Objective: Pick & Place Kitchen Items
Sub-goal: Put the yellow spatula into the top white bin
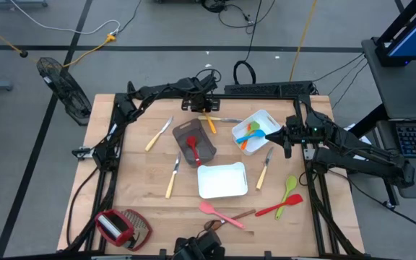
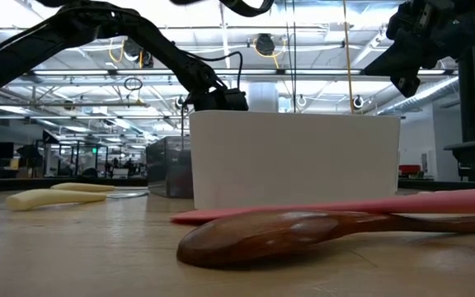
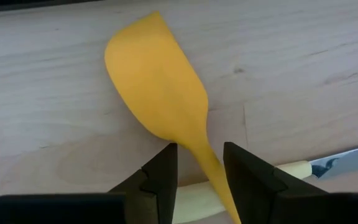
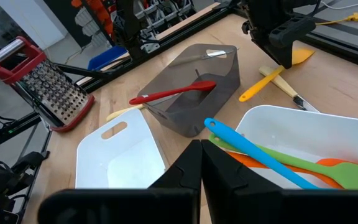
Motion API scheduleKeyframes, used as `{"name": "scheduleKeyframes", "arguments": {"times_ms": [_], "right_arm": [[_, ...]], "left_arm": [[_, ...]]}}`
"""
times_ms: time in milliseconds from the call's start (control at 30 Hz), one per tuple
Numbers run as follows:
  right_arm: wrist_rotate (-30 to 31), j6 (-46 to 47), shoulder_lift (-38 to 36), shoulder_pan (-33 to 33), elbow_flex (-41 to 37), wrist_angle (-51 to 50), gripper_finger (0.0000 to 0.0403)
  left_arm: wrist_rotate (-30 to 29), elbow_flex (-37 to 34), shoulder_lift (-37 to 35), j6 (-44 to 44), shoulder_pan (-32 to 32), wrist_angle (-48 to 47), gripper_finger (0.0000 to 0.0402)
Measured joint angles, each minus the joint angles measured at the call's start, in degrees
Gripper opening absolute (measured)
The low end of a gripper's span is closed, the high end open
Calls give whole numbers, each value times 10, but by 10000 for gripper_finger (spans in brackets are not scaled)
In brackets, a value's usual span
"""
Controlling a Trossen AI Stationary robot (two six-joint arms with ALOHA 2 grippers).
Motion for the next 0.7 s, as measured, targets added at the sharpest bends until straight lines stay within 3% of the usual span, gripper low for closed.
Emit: {"name": "scheduleKeyframes", "arguments": {"times_ms": [700], "right_arm": [[1, 0, 0, 0, 0, 0, 0]], "left_arm": [[32, 0, 0, -9, 0, -5, 134]]}}
